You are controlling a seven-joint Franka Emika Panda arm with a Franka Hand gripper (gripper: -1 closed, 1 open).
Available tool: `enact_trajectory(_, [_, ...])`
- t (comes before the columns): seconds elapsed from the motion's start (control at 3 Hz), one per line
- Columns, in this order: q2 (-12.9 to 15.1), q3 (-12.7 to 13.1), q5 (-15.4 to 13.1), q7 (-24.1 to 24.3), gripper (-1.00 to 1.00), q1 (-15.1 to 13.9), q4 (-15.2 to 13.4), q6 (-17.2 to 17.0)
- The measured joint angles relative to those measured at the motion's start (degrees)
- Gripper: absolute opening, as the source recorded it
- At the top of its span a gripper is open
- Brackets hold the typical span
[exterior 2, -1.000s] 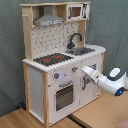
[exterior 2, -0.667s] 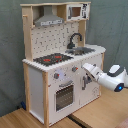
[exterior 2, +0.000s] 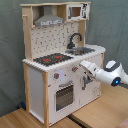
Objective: Play with the kitchen
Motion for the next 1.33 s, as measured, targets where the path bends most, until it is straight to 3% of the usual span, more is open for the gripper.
enact_trajectory(0.33, [-0.09, -0.08, 0.00, -0.61, 1.00, -3.35, 0.79, 4.54])
enact_trajectory(0.67, [-0.10, -0.08, 0.00, -1.40, 1.00, -7.41, 3.48, 7.82])
enact_trajectory(1.0, [-0.12, 0.09, 0.00, -1.71, 1.00, -10.51, 7.95, 9.69])
enact_trajectory(1.33, [-0.23, 0.13, -0.10, -7.37, 1.00, -10.94, 8.55, 10.64])
